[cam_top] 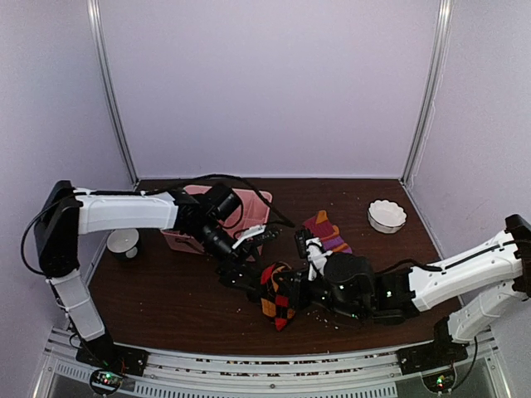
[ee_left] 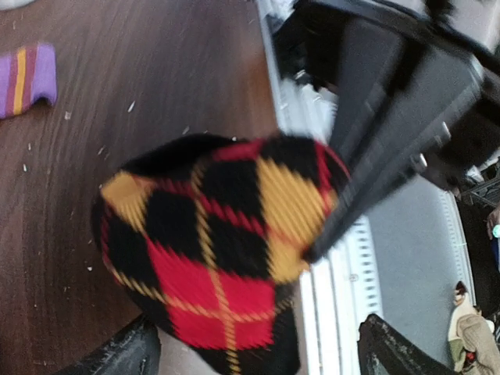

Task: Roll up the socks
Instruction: Pass from the right arm to the left, then adjust the sock at the center of the board, then pick up the sock from the center of the board.

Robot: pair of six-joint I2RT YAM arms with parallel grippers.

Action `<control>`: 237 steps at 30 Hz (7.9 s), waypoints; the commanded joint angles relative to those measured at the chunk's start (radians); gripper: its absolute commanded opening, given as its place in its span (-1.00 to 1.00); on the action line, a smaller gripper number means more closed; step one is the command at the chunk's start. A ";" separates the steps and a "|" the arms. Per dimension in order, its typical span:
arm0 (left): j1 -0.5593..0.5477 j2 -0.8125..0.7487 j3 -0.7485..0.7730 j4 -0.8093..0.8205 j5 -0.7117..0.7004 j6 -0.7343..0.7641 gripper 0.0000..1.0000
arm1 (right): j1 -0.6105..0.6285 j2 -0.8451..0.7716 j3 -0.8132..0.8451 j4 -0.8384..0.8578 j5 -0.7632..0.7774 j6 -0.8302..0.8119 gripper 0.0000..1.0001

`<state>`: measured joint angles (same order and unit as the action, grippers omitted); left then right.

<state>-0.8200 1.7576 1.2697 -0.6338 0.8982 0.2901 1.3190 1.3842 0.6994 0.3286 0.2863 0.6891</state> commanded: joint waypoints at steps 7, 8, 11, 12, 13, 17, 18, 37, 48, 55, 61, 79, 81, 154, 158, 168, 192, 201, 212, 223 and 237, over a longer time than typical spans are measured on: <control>-0.049 0.168 0.125 -0.023 -0.097 0.105 0.15 | -0.075 0.126 -0.154 0.279 -0.151 0.020 -1.00; -0.050 0.166 0.132 -0.024 -0.092 0.108 0.16 | -0.081 0.122 -0.160 0.291 -0.160 0.014 -1.00; -0.048 0.161 0.146 -0.044 -0.045 0.131 0.72 | -0.099 0.097 -0.177 0.348 -0.201 -0.005 -1.00; -0.050 0.160 0.149 -0.048 -0.024 0.137 0.91 | -0.104 0.085 -0.185 0.369 -0.212 -0.011 -1.00; -0.050 0.159 0.150 -0.050 -0.006 0.137 0.95 | -0.107 0.075 -0.191 0.388 -0.220 -0.020 -1.00; -0.048 0.175 0.167 -0.051 0.069 0.108 0.96 | -0.117 0.044 -0.217 0.444 -0.273 -0.037 -1.00; -0.046 0.181 0.176 -0.050 0.093 0.090 0.96 | -0.120 0.040 -0.223 0.459 -0.285 -0.036 -1.00; -0.024 0.186 0.223 -0.136 0.062 0.138 0.19 | -0.126 -0.017 -0.225 0.435 -0.323 -0.047 -1.00; -0.024 0.145 0.251 -0.171 -0.027 0.183 -1.00 | -0.152 -0.046 -0.243 0.391 -0.412 -0.038 0.17; -0.024 0.140 0.315 -0.261 -0.051 0.253 -1.00 | -0.200 -0.058 -0.361 0.385 -0.521 -0.043 0.43; -0.026 0.146 0.364 -0.325 -0.029 0.278 -1.00 | -0.250 0.035 -0.396 0.480 -0.625 -0.064 0.47; -0.027 0.174 0.433 -0.357 -0.024 0.256 -1.00 | -0.292 0.584 -0.349 1.258 -0.867 0.263 -0.29; -0.027 0.174 0.436 -0.355 -0.019 0.241 -1.00 | -0.281 0.553 -0.368 1.227 -0.831 0.236 -0.30; -0.128 0.176 0.507 0.095 -0.913 0.027 0.96 | -0.214 -0.344 -0.311 -0.452 0.321 0.080 0.99; -0.065 0.072 0.451 0.073 -0.862 0.008 0.96 | -0.246 -0.503 -0.421 -0.218 0.262 -0.052 0.99; 0.069 -0.216 0.096 -0.014 -0.538 0.218 0.96 | -0.074 -0.240 -0.228 -0.268 0.010 -0.522 1.00; 0.167 -0.213 -0.245 -0.132 -0.313 0.440 0.96 | -0.098 0.338 0.100 -0.195 -0.285 -0.944 -0.06; 0.170 -0.252 -0.269 -0.132 -0.313 0.465 0.96 | -0.150 0.374 0.085 -0.203 -0.377 -0.898 -0.46; 0.052 -0.225 -0.279 -0.024 -0.346 0.496 0.89 | -0.280 0.348 0.067 -0.157 -0.737 -0.602 -1.00; -0.153 -0.087 -0.275 0.269 -0.447 0.464 0.24 | -0.359 0.423 0.100 -0.122 -0.913 -0.297 -1.00; -0.229 0.046 -0.208 0.375 -0.611 0.491 -0.16 | -0.403 0.463 0.064 0.082 -1.044 -0.018 -1.00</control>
<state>-1.0496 1.7981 1.0264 -0.3389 0.3580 0.7658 0.9344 1.8359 0.7792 0.3061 -0.6968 0.5674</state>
